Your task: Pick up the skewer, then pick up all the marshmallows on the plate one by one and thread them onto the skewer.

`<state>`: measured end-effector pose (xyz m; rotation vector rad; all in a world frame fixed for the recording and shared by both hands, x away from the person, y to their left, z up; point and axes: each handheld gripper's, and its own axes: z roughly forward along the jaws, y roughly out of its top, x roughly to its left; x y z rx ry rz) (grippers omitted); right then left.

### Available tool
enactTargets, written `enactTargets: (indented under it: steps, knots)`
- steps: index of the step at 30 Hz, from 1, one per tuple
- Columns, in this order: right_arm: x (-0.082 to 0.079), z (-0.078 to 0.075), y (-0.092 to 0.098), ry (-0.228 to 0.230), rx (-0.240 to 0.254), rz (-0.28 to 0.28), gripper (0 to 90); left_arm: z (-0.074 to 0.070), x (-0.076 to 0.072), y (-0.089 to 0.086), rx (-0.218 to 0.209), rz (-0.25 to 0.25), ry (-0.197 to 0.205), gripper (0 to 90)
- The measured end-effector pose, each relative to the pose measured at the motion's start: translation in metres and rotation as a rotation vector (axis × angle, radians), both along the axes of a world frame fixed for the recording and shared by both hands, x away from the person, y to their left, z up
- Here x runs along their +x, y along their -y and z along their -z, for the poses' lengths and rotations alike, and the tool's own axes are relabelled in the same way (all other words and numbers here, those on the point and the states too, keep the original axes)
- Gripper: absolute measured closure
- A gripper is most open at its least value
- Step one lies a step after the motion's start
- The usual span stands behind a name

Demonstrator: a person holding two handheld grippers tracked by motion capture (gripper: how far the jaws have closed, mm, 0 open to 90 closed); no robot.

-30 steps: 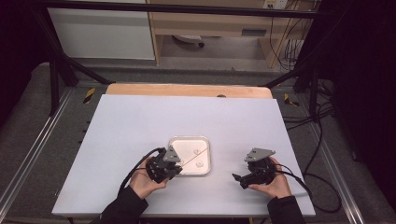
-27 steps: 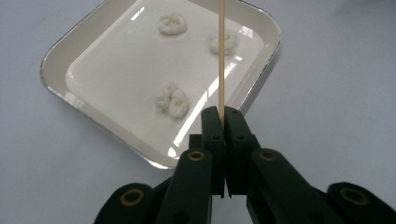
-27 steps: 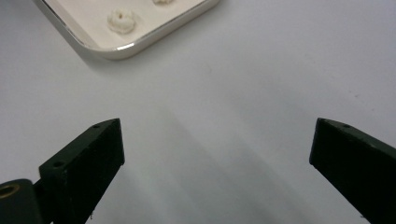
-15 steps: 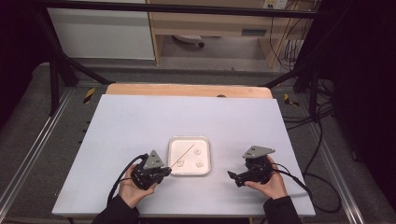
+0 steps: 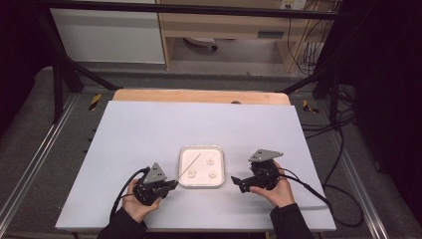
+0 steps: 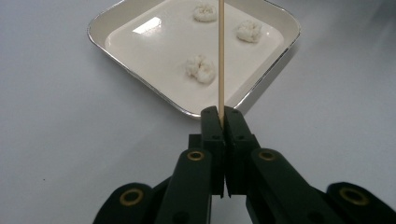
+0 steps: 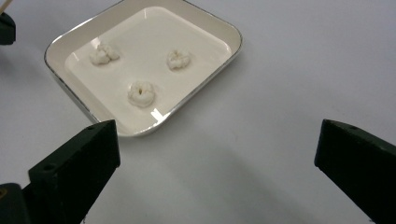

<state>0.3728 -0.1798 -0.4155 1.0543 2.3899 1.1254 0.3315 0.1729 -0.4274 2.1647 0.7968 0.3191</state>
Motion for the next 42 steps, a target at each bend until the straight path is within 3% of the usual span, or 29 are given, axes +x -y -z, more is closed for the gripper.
enactTargets:
  steps: [14,27,32,34,42]
  knots:
    - [0.017,-0.01,-0.024,0.009,0.035,0.003,1.0,0.001,0.0,-0.008,-0.021,-0.018,0.007,88.3]
    - [0.036,-0.015,-0.055,0.017,0.012,-0.012,3.7,0.0,-0.001,-0.011,-0.034,-0.023,0.02,88.3]
    - [0.045,-0.011,-0.07,0.009,0.001,-0.032,9.3,0.0,-0.001,-0.01,-0.037,-0.022,0.018,88.3]
    - [0.048,-0.008,-0.074,0.006,0.02,-0.043,13.0,0.0,-0.001,-0.01,-0.036,-0.021,0.018,88.3]
    - [0.06,0.01,-0.081,-0.024,0.012,-0.057,25.9,0.001,-0.001,-0.009,-0.037,-0.017,0.012,88.3]
